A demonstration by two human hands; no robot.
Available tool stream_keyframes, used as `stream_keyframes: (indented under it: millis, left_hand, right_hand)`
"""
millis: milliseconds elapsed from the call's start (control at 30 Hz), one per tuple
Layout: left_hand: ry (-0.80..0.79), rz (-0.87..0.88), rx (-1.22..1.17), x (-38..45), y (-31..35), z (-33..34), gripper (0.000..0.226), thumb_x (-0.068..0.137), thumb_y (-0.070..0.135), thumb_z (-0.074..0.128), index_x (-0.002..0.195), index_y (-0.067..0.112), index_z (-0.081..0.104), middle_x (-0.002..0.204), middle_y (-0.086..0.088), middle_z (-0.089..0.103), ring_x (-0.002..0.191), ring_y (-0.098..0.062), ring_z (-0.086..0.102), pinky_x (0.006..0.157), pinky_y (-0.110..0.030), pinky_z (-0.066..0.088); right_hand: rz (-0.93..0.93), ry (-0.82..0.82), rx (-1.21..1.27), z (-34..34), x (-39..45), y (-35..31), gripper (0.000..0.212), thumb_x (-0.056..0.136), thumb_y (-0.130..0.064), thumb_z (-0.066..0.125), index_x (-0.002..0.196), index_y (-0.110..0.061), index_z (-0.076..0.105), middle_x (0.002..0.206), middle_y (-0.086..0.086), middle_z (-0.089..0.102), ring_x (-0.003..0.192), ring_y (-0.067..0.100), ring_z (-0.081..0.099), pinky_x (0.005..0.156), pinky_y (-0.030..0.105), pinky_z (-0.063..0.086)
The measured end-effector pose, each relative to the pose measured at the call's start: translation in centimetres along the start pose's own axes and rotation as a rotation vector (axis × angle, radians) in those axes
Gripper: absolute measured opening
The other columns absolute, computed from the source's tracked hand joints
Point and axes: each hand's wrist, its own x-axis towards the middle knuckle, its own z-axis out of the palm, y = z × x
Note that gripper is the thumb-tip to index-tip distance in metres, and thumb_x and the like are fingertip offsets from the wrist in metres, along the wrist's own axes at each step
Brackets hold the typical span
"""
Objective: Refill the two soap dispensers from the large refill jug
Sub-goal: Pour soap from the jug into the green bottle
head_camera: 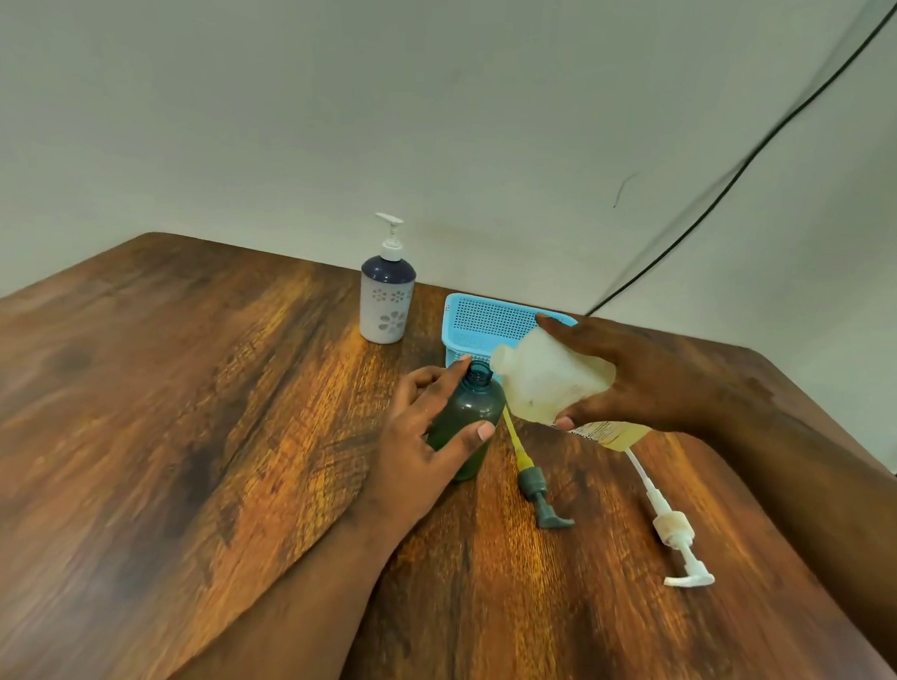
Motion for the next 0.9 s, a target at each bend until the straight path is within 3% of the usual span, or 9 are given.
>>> stream_keyframes:
  millis: [200,367,433,533,633,767,900]
  left_hand:
    - [0.001,0.005,0.0,0.1,0.0,0.1,0.061,0.087,0.035,0.071,0.128,0.062,0.034,0.13,0.015,0.034,0.117,0.024,0.033,0.084,0.005,0.038]
    - [-0.023,-0.016,-0.001,0.1,0.0,0.0,0.061,0.087,0.04,0.068,0.128,0.064,0.032,0.132,0.015,0.033,0.119,0.018,0.034,0.085,0.006,0.037]
    - [-0.027,-0.02,0.002,0.1,0.0,0.0,0.061,0.087,0.039,0.068,0.128,0.065,0.031,0.132,0.015,0.032,0.12,0.016,0.035,0.084,0.005,0.038]
    - [-0.031,-0.017,0.0,0.1,-0.1,0.0,0.062,0.088,0.038,0.069,0.129,0.064,0.031,0.134,0.014,0.033,0.12,0.007,0.04,0.088,-0.002,0.041]
    - [-0.041,-0.032,-0.017,0.2,-0.1,0.0,0.062,0.087,0.04,0.068,0.13,0.065,0.031,0.138,0.011,0.034,0.126,-0.003,0.039,0.094,-0.011,0.042]
    - [-0.024,-0.021,0.008,0.1,-0.1,0.0,0.061,0.088,0.038,0.069,0.129,0.063,0.031,0.134,0.014,0.033,0.119,0.006,0.04,0.087,-0.001,0.041]
    - [-0.029,-0.024,0.011,0.1,0.1,0.1,0.06,0.086,0.042,0.067,0.129,0.063,0.031,0.133,0.015,0.032,0.121,0.001,0.038,0.091,-0.008,0.041]
  right_hand:
    - [0.006,-0.012,-0.019,-0.1,-0.1,-0.3,0.093,0.078,-0.056,0.065,0.15,-0.039,0.008,0.156,-0.013,0.024,0.136,0.011,0.029,0.091,0.012,0.017]
    - [-0.01,-0.028,-0.009,-0.5,0.1,-0.2,0.093,0.079,-0.054,0.066,0.15,-0.039,0.007,0.154,-0.01,0.027,0.133,0.012,0.032,0.092,0.012,0.021]
    - [-0.022,-0.04,0.002,-0.7,0.4,-0.2,0.094,0.078,-0.054,0.065,0.15,-0.039,0.007,0.151,-0.009,0.03,0.125,0.007,0.034,0.088,0.002,0.022]
    - [-0.054,-0.037,0.015,-0.7,0.8,0.0,0.096,0.071,-0.061,0.06,0.149,-0.039,0.01,0.146,-0.007,0.035,0.112,0.001,0.032,0.073,-0.004,0.031]
    - [-0.068,-0.038,0.018,-0.6,1.1,0.3,0.099,0.067,-0.063,0.058,0.149,-0.038,0.008,0.144,-0.006,0.036,0.112,0.002,0.032,0.074,-0.001,0.03]
    - [-0.082,-0.023,0.033,-0.3,1.2,0.6,0.099,0.067,-0.063,0.058,0.149,-0.038,0.009,0.144,-0.005,0.036,0.113,0.001,0.032,0.074,-0.002,0.031]
    - [-0.075,-0.015,0.037,-0.1,1.2,0.7,0.1,0.067,-0.063,0.057,0.15,-0.038,0.007,0.145,-0.005,0.036,0.112,0.002,0.032,0.071,-0.006,0.03]
